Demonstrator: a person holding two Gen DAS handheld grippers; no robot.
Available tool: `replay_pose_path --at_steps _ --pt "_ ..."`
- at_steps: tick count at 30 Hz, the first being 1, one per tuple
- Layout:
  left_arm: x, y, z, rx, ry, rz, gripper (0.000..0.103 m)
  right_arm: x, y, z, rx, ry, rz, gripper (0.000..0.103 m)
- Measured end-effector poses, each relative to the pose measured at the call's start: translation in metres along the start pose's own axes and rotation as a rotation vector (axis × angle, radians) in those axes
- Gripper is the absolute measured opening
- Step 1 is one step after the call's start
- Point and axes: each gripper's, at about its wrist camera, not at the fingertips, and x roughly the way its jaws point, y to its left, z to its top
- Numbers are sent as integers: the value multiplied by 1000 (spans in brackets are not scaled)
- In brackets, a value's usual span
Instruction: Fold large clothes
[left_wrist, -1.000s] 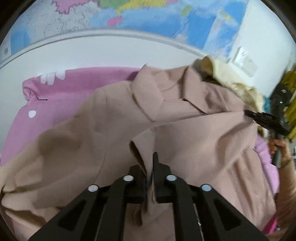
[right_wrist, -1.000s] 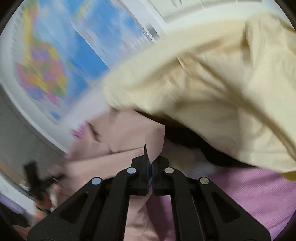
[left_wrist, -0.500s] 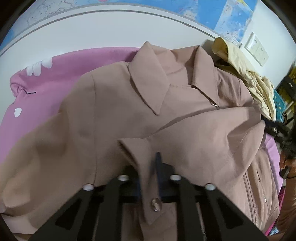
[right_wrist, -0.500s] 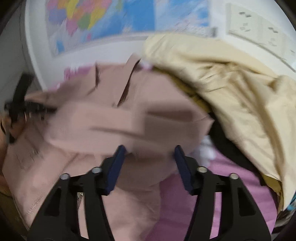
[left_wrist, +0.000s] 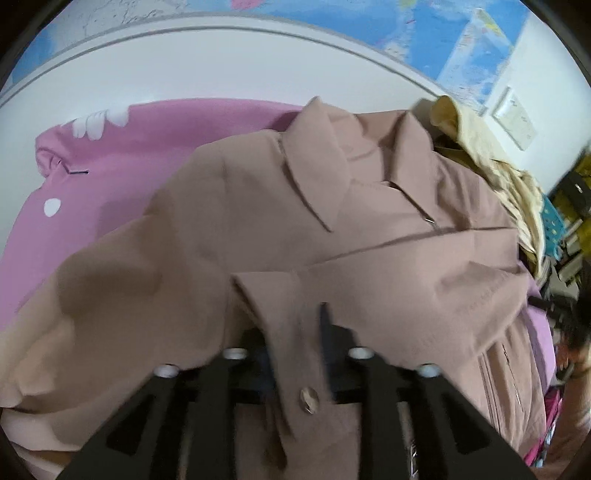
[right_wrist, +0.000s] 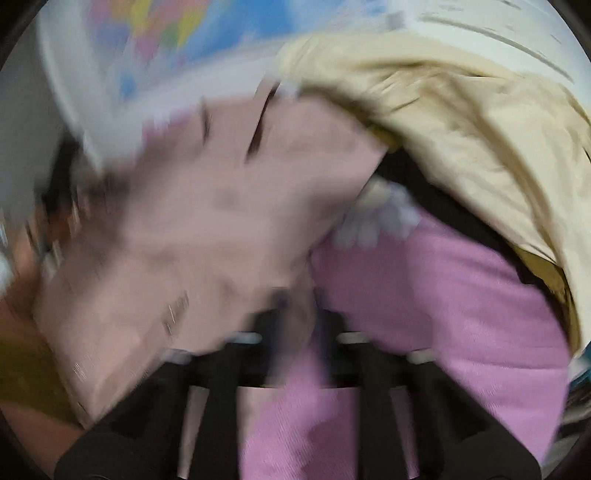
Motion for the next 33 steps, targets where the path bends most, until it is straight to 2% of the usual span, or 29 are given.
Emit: replay_pose_path --at_steps 1,3,6,7,8,9,10,12,15,17,18,21,22,24,25,27,28,29,30,31,32,33 --pt "-1 -2 0 13 -3 9 33 0 -6 6 47 -35 29 61" --pt "-1 -4 -1 28 8 7 37 10 -17 19 128 -66 77 61" --pt "2 -4 -2 27 18 14 38 41 -20 36 176 -32 83 58" --pt "2 -4 -2 18 21 24 41 47 -23 38 190 -29 38 56" --pt "1 -4 -2 8 14 51 44 45 -23 41 196 -43 37 56" --pt "-1 -4 -2 7 3 77 44 41 -20 39 191 -63 76 56" --pt "-8 -4 -3 16 -28 131 47 37 -17 36 185 -73 83 56" --pt "-23 -9 -3 37 -85 193 53 25 -8 24 156 -93 61 56" --pt "-53 -32 2 119 -222 226 62 12 -2 1 119 -97 27 56" --pt "-61 -63 11 232 -250 140 69 19 6 -7 92 -87 -8 56" --pt "-58 -80 16 283 -244 95 70 23 11 -11 81 -80 -16 56" --pt "-33 -135 30 440 -207 36 70 36 18 -21 52 -50 -43 56" --pt "-15 -161 36 506 -167 -11 70 38 19 -23 50 -47 -47 56" --pt "15 -192 46 558 -92 -72 70 46 19 -26 47 -23 -74 56" --pt "37 -211 51 590 -51 -81 69 46 19 -27 43 -14 -74 53" --pt "68 -236 55 664 11 -86 69 43 23 -27 25 -33 -58 40" --pt "86 -247 56 698 48 -76 67 42 24 -27 15 -29 -49 21" --pt "100 -254 57 714 80 -68 52 42 24 -28 8 -17 -51 5" --pt "112 -257 58 725 112 -67 40 42 24 -29 13 -12 -50 5" --pt "124 -259 60 715 144 -62 13 38 22 -31 29 -18 -38 4" --pt "130 -259 62 693 157 -60 3 34 20 -32 48 -30 -25 3" --pt "131 -257 67 671 147 -67 3 26 16 -35 79 -47 -7 3"
